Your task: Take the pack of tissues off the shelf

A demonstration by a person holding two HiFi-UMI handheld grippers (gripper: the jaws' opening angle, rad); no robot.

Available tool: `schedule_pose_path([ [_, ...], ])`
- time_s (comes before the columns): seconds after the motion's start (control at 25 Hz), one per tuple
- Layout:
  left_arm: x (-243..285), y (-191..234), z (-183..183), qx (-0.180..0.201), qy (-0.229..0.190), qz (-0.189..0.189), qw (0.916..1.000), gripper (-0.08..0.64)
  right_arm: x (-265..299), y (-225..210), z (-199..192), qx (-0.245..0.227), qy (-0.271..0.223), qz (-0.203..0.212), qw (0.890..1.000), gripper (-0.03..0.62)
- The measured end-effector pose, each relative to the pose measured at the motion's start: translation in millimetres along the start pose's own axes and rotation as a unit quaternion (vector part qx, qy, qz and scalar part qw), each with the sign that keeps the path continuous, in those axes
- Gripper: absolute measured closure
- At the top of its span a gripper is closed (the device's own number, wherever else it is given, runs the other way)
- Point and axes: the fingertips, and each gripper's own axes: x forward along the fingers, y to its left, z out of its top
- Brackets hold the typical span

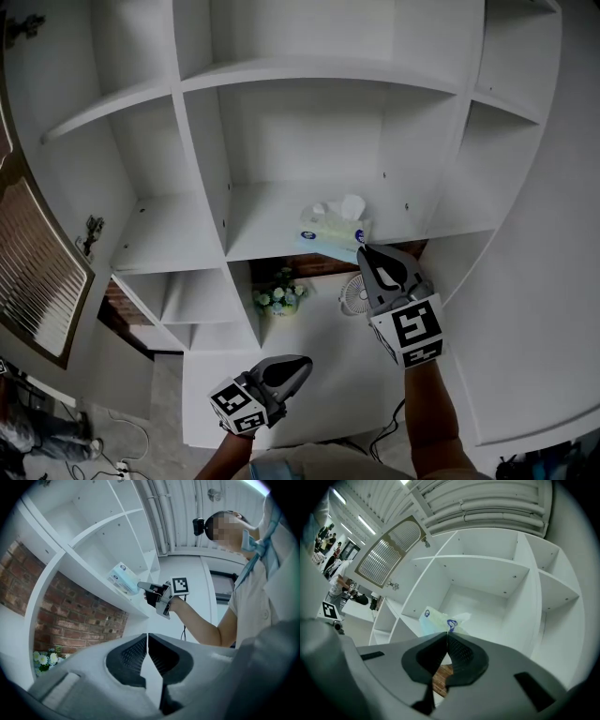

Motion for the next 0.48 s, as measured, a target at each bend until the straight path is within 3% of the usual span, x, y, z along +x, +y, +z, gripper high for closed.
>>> schedule_pose_path([
  [0.48,6,-8,-3,-0.005,0.006,-0.004,1.0,0.546,-26,11,-20,0.029,-0.008,-0.007,1.0,0.574],
])
